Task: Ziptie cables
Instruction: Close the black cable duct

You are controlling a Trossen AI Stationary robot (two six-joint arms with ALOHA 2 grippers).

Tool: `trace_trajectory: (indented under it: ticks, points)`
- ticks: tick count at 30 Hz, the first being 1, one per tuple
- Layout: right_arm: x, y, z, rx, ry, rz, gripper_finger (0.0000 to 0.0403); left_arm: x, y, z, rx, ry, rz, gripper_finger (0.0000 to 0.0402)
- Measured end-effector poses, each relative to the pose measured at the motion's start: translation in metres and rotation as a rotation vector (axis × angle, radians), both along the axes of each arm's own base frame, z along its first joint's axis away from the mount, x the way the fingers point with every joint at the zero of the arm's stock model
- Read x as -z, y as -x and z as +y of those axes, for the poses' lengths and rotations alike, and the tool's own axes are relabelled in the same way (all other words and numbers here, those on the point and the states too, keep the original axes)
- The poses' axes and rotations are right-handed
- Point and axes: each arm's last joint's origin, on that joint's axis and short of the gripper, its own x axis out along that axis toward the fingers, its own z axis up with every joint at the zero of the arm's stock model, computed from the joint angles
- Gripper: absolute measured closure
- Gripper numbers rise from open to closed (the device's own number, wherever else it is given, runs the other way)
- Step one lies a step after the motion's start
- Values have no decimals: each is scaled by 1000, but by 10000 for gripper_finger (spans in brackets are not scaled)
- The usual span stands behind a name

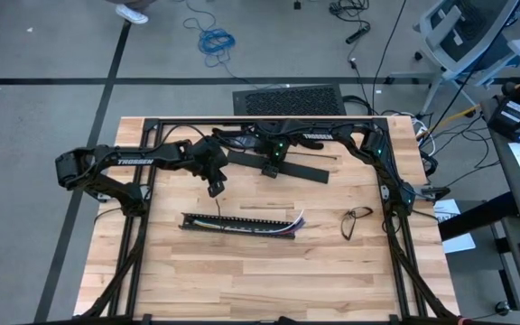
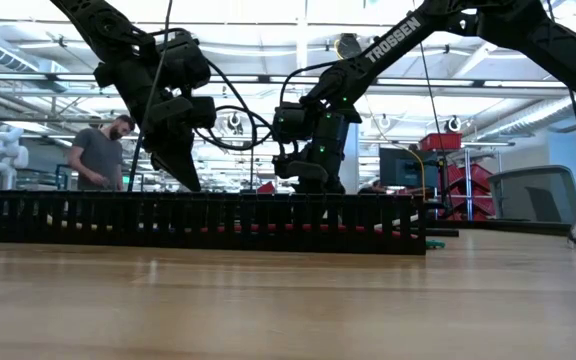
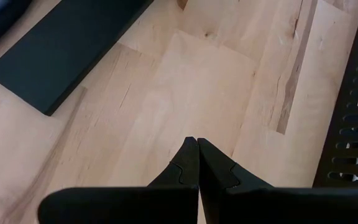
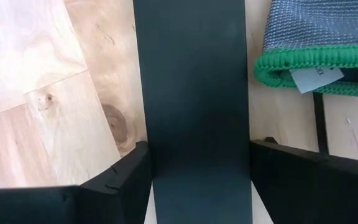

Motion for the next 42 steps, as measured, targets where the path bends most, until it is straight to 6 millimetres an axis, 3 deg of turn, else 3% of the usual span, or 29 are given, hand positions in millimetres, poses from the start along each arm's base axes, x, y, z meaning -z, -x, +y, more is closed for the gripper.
trace_trajectory:
  ticks: [18,31,42]
  points:
    - [0,0,0,-2,1,-2,181,0,0,0,-4,3,1,401]
    - [-13,5,7,-27,-8,21,181,1,3,-1,-39,41,26,401]
    - [-36,3,28,-81,1,2,182,-34,16,-7,-48,-50,-123,401]
